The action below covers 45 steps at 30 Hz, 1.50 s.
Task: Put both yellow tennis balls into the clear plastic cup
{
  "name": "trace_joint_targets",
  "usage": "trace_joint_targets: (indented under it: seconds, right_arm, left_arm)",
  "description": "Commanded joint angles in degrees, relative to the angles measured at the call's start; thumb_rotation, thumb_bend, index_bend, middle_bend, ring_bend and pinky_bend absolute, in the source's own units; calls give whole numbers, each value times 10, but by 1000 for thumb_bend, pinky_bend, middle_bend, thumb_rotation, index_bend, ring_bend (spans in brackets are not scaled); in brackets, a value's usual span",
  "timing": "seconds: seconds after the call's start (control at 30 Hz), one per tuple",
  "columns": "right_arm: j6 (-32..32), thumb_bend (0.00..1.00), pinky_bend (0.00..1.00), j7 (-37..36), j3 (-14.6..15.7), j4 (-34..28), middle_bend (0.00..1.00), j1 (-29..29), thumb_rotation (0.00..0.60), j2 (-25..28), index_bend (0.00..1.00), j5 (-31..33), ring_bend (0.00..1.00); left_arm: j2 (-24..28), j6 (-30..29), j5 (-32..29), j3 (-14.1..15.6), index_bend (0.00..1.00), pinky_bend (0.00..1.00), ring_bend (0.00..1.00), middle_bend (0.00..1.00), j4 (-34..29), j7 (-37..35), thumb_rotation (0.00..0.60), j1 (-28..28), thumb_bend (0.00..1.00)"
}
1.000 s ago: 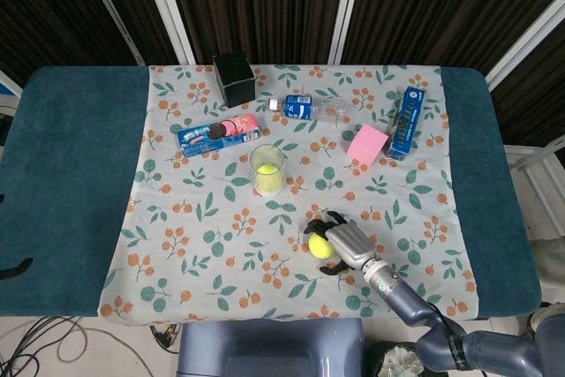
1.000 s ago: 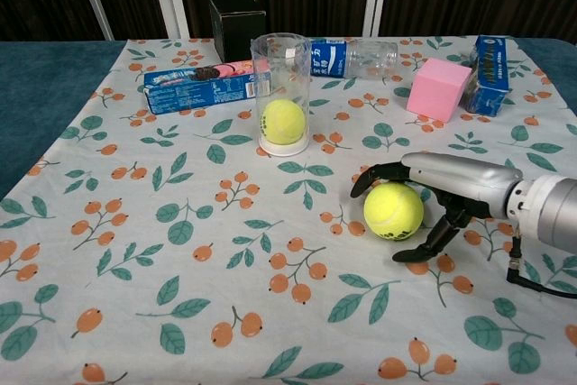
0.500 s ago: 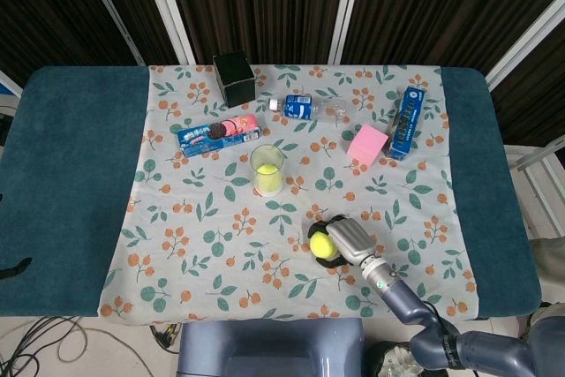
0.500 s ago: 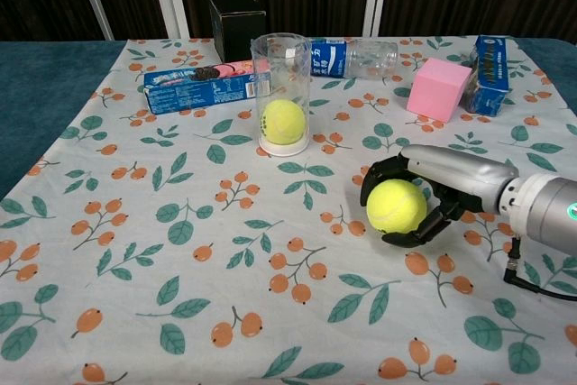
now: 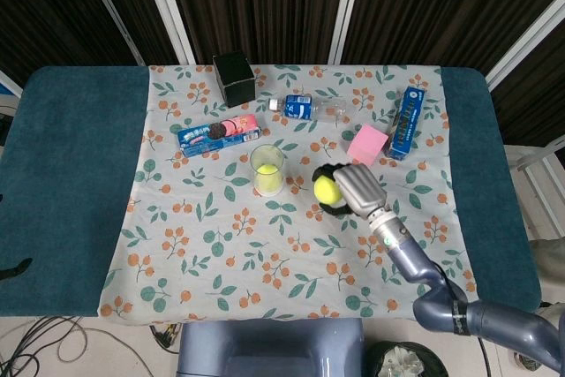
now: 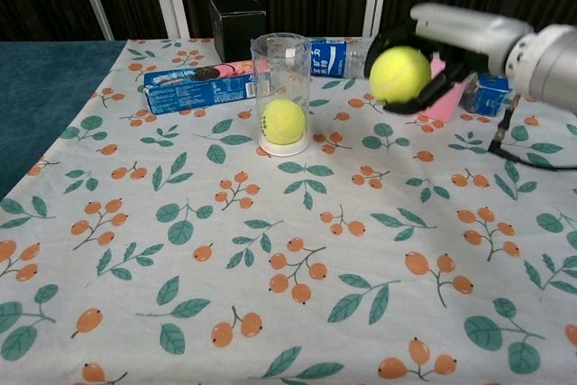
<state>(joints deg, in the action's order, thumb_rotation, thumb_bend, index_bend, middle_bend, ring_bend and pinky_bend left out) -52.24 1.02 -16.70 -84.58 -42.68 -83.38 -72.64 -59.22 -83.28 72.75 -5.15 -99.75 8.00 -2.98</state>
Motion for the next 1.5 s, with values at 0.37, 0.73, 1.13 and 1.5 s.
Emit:
trace_joint_targets:
  seconds: [0.37,0.73,1.13,1.5]
  right_arm:
    - [106,467,0,45,-93,-2,397,-118,600,41,455,165,472]
    - [129,467,0,60,-86,45,349,-183,600,-24,430,226,428]
    - [129,302,0,83,-75,64,186,-221,600,-51,233,276,197]
    - [104,244,0,99,-77,7,106,-220,600,-2,141,332,122]
  left_arm:
    - [0,1,1,1,0,0,0,0,0,-1,600,0,0]
    - [2,5,-3,-1,0,0,0,0,2,-4,600,-1,0]
    - [5,6,-7,-3,0,0,0,0,2,-11,600,-1,0]
    - [5,4,-7,-3,0,0,0,0,1,-7,600,0,0]
